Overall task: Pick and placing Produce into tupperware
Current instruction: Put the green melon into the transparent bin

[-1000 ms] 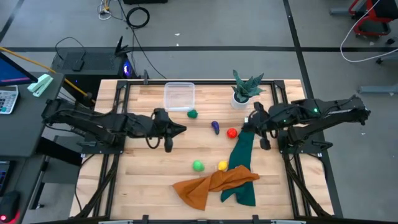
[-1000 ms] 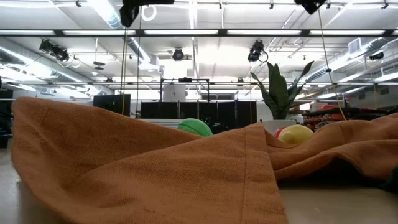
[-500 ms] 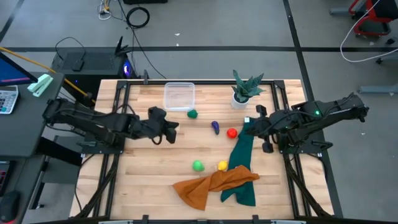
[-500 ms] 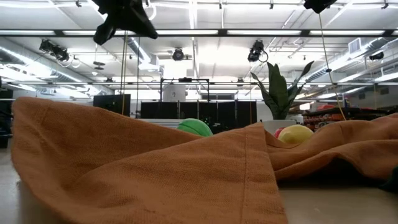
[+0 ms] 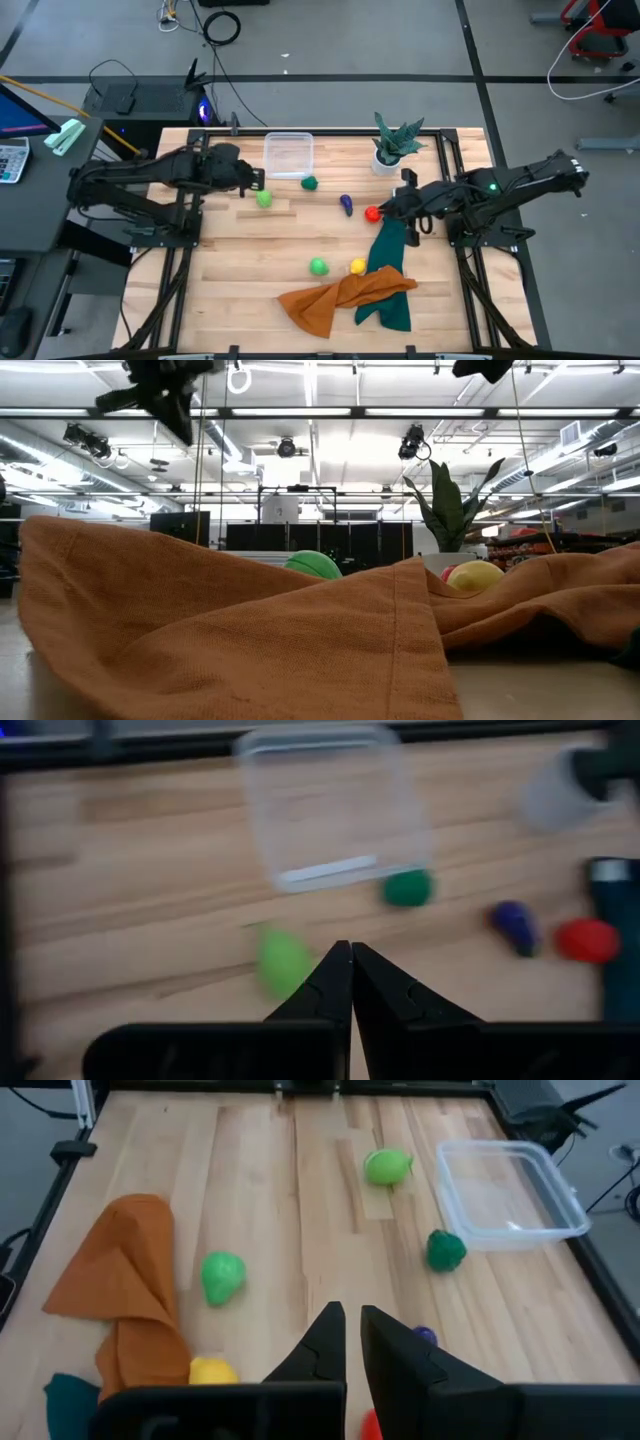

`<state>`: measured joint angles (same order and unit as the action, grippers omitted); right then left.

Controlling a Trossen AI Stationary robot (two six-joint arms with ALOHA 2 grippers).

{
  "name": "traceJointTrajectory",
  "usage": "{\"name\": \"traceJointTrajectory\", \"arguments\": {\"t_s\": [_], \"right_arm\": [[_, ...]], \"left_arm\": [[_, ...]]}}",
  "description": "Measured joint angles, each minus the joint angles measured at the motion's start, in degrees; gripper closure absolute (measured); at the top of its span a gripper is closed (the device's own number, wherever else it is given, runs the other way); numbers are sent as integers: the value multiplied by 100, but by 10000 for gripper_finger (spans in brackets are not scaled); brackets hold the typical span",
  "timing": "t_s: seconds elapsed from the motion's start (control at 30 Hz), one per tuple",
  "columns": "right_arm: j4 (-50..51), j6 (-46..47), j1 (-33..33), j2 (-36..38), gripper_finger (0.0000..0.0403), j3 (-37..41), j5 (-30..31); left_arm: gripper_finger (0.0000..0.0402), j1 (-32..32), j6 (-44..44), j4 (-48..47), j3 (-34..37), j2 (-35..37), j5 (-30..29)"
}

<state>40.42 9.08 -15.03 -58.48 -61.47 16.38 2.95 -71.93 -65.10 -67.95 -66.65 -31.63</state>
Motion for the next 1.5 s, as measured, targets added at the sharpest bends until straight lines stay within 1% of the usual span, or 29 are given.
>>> {"name": "traceJointTrajectory", "arguments": {"t_s": [0.07,0.13,0.2,0.33,0.43,0.57,0.7,0.8,0.93,1.0,1.17,1.33,1.5], "right_arm": [[-101,122,0,-140,398,0,3],[-170,182,0,-293,398,0,4],[-223,191,0,-443,398,0,4],[-361,221,0,-750,398,2,4],[-474,338,0,-948,398,2,4],[-588,483,0,-1119,398,4,4],[-642,642,0,-1178,398,4,4],[-643,739,0,-1168,398,4,4],[-662,787,0,-1123,398,7,6],[-709,791,0,-1106,398,7,7],[-788,803,0,-1059,398,9,5],[-804,801,0,-1056,398,9,-2],[-835,801,0,-1056,398,7,-22]], "left_arm": [[377,152,-484,-41,139,0,49],[370,277,-893,1,296,0,218],[360,365,-975,64,472,0,410],[332,402,-1009,435,944,-9,471],[299,397,-988,865,1333,-9,475],[246,397,-1020,1660,1932,-9,474],[194,397,-1085,2487,2454,-9,495],[154,397,-1081,2913,2707,-11,495],[104,397,-1083,3280,2943,-11,509],[82,398,-1081,3362,3019,-9,607],[39,402,-1116,3425,3127,-108,796],[14,402,-1186,3572,3129,-455,902],[9,402,-1303,3809,3126,-927,936]]}}
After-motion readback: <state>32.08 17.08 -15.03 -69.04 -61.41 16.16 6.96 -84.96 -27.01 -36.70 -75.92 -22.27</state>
